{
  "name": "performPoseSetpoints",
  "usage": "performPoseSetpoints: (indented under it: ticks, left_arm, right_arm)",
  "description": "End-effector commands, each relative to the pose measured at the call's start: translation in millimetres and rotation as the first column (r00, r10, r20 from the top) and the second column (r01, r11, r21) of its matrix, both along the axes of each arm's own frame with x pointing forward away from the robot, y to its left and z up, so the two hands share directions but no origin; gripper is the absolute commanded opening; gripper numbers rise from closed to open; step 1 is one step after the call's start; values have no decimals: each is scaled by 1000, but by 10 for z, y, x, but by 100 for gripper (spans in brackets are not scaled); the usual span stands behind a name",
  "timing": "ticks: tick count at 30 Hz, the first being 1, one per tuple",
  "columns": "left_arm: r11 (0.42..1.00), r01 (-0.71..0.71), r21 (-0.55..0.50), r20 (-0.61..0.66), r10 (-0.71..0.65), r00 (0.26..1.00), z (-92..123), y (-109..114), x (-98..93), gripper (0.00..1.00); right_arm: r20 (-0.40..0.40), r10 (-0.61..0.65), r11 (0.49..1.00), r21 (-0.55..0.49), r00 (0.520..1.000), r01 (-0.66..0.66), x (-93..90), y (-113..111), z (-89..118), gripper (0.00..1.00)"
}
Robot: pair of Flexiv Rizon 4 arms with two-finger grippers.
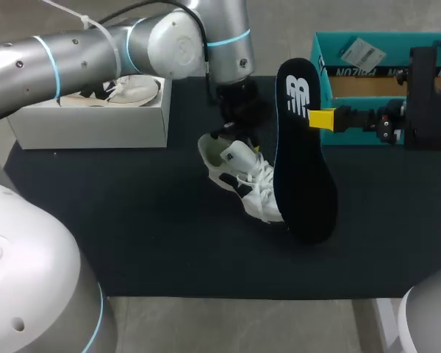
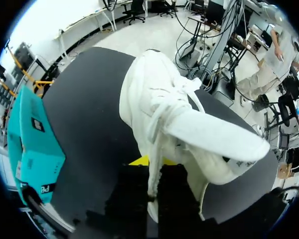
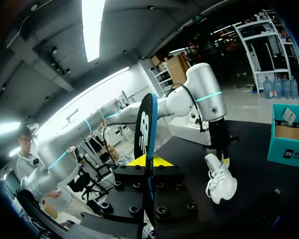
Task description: Take the shoe out of the shoebox, open the shoe tongue, remove and reinsert the insole, then place the shoe into the shoebox
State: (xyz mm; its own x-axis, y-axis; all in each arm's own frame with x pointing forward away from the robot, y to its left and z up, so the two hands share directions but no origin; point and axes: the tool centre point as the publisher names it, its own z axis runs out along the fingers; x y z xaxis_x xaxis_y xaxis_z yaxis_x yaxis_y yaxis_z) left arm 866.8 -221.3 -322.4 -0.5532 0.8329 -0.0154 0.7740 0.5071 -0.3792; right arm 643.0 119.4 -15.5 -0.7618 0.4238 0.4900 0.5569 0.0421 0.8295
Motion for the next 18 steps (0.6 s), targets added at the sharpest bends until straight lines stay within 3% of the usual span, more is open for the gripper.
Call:
performPoseSetpoints:
  ticks: [1,11,18]
  left_arm:
    - [872,488,-44,9,-488,873,68,-41,-23,0]
    - [845,510,162,65,-525,848,100,-50,-83,0]
    - [844,509,169,62,-524,849,100,-49,-85,0]
  right_arm:
    - [-1,-2,1000,-1,1000,2,9,28,-4,0]
    - [-1,-2,1000,-1,1000,2,9,28,-4,0]
    - [-1,-2,1000,-1,1000,2,9,28,-4,0]
